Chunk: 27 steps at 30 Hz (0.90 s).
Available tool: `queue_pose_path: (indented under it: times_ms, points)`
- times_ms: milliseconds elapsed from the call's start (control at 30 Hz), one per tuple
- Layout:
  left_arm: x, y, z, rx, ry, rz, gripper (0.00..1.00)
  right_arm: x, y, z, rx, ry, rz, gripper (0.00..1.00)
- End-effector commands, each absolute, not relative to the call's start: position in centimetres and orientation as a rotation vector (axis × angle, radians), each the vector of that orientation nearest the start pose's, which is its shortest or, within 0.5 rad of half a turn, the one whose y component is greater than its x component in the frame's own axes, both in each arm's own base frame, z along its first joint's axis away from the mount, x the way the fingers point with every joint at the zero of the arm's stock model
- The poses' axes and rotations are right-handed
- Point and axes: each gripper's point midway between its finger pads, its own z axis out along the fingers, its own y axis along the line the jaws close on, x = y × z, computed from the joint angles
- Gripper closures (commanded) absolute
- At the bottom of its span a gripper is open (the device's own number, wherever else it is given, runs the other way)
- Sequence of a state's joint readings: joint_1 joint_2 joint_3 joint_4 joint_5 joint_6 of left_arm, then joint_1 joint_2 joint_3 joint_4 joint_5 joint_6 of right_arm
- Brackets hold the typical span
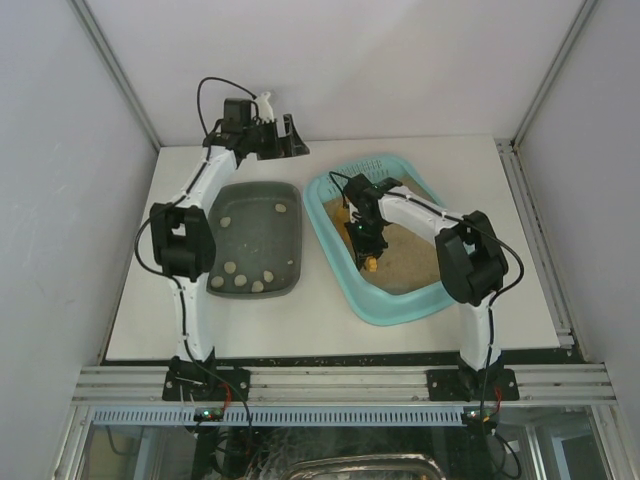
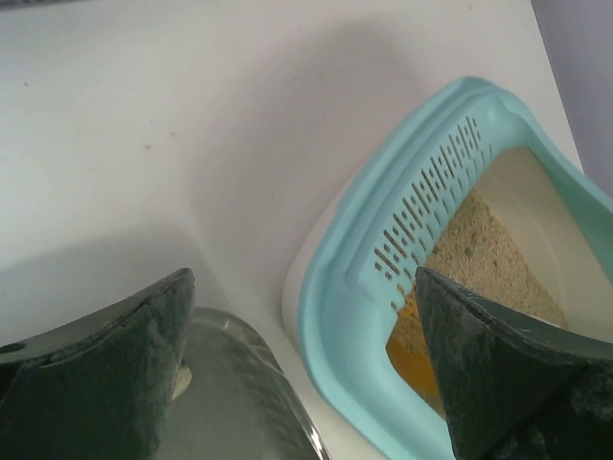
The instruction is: Clean the litter box
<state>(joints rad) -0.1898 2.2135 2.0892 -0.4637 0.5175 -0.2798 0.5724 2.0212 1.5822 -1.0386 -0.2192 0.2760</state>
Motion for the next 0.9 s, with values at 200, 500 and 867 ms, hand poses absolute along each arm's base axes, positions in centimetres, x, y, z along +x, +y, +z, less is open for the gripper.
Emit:
queue_pose_path:
  times_ms: [200, 500, 867]
  points:
    - [52.9, -21.3, 27.2, 0.332, 1.953, -0.892, 0.0, 29.3, 21.3, 10.1, -0.475, 2.913, 0.125, 1.0]
    - [54.1, -21.3, 28.0, 0.317, 1.965, -0.881, 0.0, 28.6, 18.2, 10.2, -0.415, 2.926, 0.039, 1.0]
    - [54.2, -20.5, 27.7, 0.3, 2.009, -0.811, 0.0, 28.6, 21.0, 5.0, -0.487, 3.002, 0.174, 1.0]
